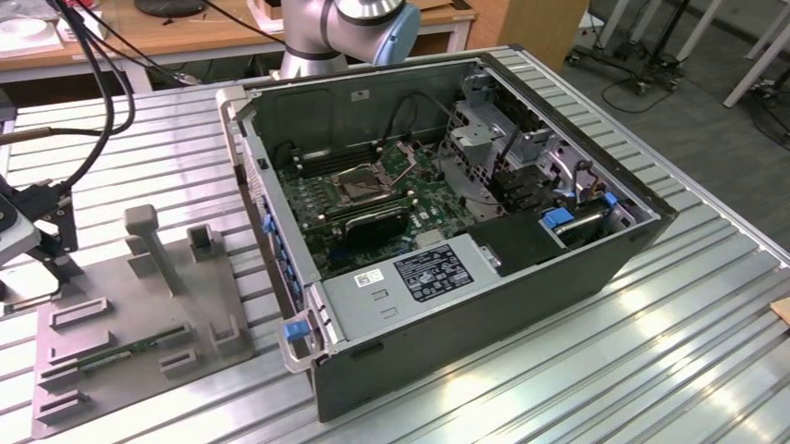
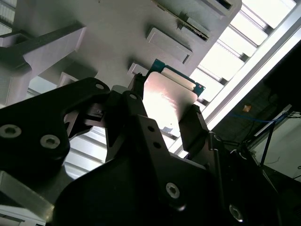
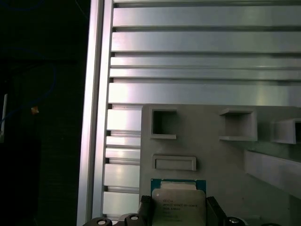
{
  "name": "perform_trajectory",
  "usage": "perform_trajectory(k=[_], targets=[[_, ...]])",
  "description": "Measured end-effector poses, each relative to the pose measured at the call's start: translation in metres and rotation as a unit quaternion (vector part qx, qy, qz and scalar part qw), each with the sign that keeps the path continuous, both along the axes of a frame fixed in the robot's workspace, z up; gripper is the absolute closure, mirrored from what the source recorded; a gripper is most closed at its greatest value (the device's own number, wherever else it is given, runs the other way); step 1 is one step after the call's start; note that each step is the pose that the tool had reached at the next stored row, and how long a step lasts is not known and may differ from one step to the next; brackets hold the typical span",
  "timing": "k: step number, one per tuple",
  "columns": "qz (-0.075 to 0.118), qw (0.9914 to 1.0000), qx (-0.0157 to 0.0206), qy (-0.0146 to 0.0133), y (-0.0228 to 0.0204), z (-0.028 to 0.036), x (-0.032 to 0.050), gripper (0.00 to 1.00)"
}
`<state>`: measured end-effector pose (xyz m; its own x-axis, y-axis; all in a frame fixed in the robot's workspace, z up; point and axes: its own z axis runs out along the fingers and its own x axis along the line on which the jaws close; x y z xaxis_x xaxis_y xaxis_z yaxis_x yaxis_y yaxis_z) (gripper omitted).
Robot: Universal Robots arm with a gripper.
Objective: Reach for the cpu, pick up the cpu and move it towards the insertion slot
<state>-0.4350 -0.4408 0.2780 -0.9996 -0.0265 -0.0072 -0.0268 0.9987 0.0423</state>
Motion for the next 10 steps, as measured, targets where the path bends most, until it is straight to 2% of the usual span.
perform_trajectory(k=[10], targets=[[0.0, 1.0, 0.0, 0.0, 0.0, 0.0046, 0.0, 0.46]])
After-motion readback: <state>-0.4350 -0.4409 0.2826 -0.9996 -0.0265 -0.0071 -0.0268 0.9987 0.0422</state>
